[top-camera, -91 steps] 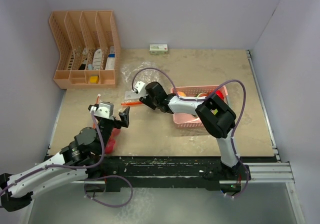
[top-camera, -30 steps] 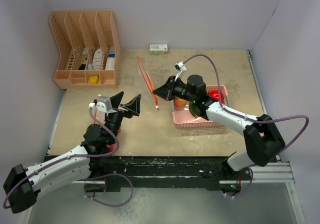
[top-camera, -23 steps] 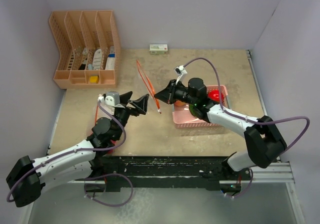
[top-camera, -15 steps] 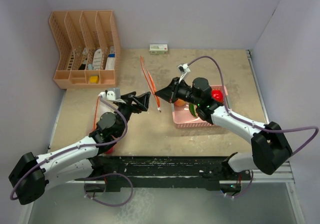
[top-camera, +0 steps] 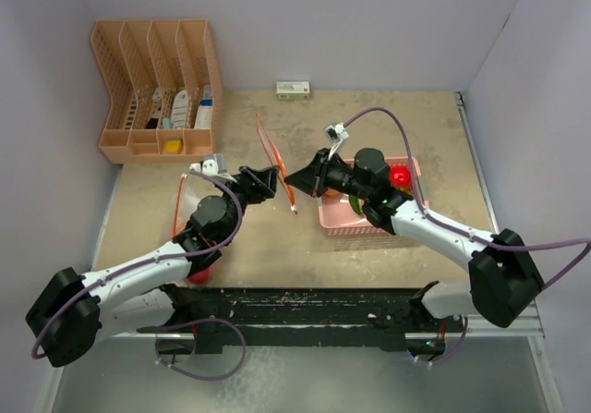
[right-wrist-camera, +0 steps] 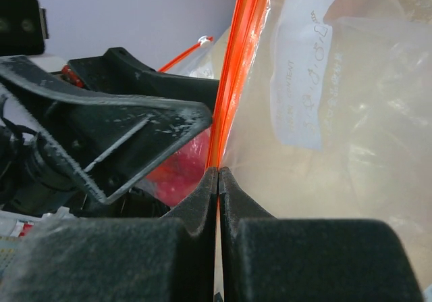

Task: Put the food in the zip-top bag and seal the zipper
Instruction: Open the zipper of the food storage bag.

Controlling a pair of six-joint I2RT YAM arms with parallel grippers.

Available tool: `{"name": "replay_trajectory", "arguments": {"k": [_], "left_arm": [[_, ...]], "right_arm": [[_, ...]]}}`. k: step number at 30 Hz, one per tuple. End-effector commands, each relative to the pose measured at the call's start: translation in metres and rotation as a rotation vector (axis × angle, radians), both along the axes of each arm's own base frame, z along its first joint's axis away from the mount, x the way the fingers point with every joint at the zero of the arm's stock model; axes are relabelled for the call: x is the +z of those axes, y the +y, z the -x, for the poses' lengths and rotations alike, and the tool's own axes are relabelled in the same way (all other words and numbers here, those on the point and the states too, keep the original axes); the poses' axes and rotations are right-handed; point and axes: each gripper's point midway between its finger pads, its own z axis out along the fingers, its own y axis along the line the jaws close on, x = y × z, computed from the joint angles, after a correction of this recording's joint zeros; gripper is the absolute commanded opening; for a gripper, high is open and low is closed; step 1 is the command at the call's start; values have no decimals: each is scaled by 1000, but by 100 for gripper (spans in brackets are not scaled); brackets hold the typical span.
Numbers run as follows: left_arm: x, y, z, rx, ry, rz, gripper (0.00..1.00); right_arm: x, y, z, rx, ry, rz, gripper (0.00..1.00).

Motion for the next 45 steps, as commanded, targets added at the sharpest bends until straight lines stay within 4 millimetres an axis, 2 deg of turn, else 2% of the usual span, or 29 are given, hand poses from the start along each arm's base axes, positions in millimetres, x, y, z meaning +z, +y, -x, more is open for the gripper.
{"name": "replay_trajectory", "arguments": {"k": [1, 9, 12, 13, 19, 21, 25, 30, 33, 36, 39, 43, 45], "left_arm": [[23, -6, -8, -10, -37, 93, 75], [9, -12, -19, -12, -6, 68, 65], [5, -14, -21, -20, -2, 66, 56], [3, -15, -22, -24, 0, 63, 52], [-6, -19, -24, -54, 8, 48, 8], [-10, -20, -23, -63, 13, 37, 0], [-10, -15, -13, -86, 14, -13, 0], [0, -2, 1, -93, 0, -83, 0], [7, 5, 9, -101, -13, -116, 0], [12, 15, 18, -97, -12, -160, 0], [4, 29, 23, -64, 41, -235, 0], [-2, 50, 30, -11, 91, -297, 0], [1, 57, 35, -1, 91, -312, 0]], "right_arm": [[22, 0, 8, 18, -76, -25, 0], [20, -2, 10, 10, -86, -7, 0], [18, -2, 10, 8, -86, 6, 0], [16, -3, 10, 6, -86, 12, 0], [11, -9, 10, -19, -91, 55, 0], [7, -13, 8, -40, -87, 77, 0], [-10, -30, -3, -145, -54, 183, 0], [-37, -49, -14, -245, 11, 303, 0], [-51, -68, -24, -366, 54, 375, 0], [-61, -89, -31, -470, 67, 451, 0], [-66, -109, -36, -556, 63, 514, 0], [-71, -128, -39, -627, 60, 588, 0], [-76, -135, -41, -652, 65, 620, 0]]}}
